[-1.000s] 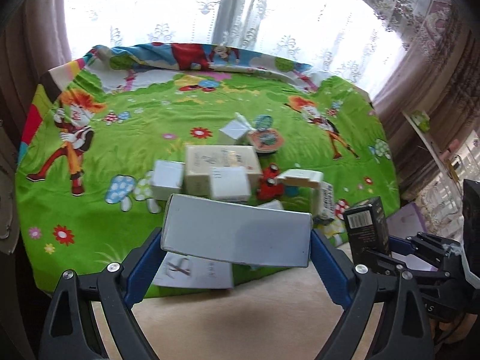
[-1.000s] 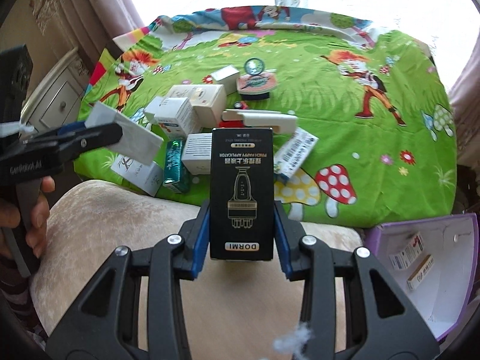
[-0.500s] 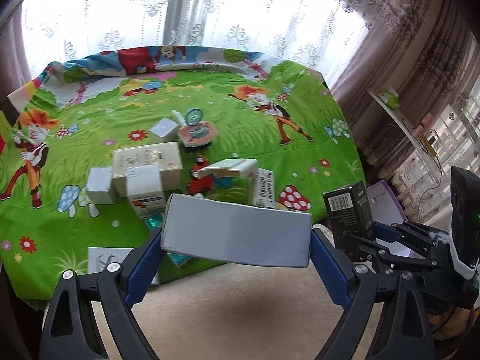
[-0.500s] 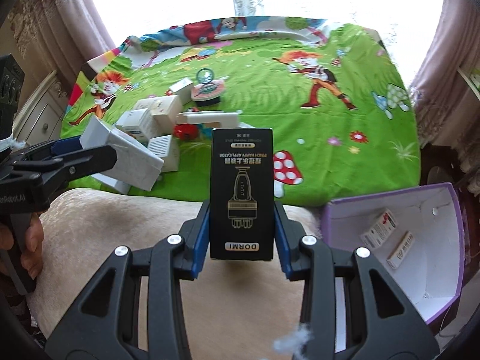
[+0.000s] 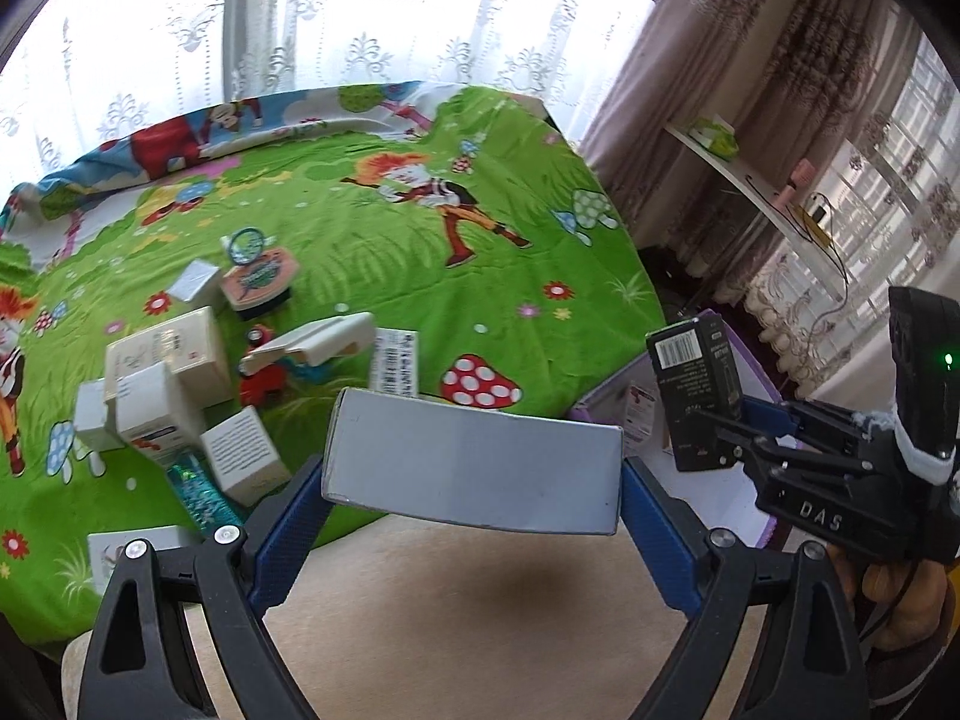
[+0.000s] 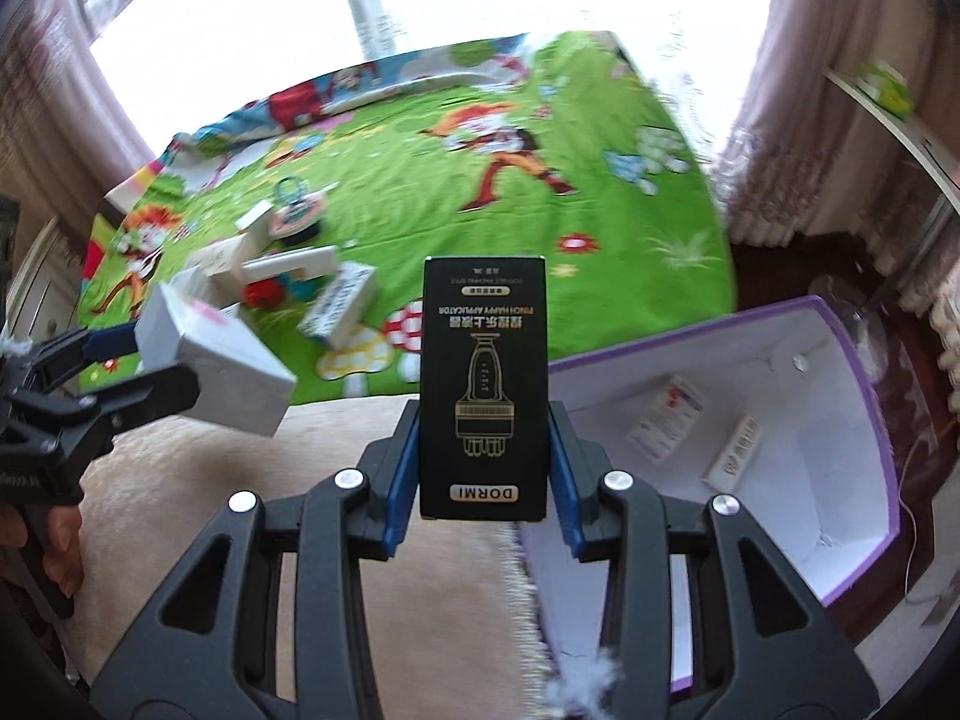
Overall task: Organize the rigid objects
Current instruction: 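Carry both boxes into the purple-rimmed storage box and open both tools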
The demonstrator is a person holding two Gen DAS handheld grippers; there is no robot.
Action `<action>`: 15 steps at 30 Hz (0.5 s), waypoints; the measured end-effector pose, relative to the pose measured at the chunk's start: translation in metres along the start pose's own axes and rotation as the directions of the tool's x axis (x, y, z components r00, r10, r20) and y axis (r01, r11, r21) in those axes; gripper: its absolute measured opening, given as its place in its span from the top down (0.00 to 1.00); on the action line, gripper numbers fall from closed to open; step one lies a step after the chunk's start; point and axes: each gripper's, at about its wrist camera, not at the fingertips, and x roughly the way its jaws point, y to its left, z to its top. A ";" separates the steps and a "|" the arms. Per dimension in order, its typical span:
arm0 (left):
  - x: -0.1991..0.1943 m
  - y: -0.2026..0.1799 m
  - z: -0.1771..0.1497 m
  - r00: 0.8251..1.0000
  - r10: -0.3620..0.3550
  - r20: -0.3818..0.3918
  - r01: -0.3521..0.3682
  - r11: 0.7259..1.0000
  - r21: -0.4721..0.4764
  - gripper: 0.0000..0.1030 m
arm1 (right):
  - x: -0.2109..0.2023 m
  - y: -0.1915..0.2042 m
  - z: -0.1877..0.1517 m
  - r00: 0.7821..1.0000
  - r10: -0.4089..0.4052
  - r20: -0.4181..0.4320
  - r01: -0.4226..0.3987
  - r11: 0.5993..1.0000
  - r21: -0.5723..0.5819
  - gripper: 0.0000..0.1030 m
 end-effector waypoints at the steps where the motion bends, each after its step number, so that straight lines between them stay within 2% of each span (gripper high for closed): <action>1: 0.002 -0.006 0.001 1.000 -0.006 -0.005 0.006 1.000 0.012 0.09 | -0.002 -0.007 0.000 1.000 -0.010 0.002 0.010 1.000 0.013 0.58; 9: 0.021 -0.051 0.006 0.998 -0.047 -0.040 0.051 0.993 0.106 0.09 | -0.008 -0.050 -0.007 0.998 -0.067 -0.001 0.067 0.993 0.100 0.58; 15: 0.031 -0.092 0.006 0.994 -0.093 -0.060 0.104 0.974 0.202 0.09 | -0.016 -0.080 -0.011 0.992 -0.122 0.009 0.119 0.980 0.161 0.58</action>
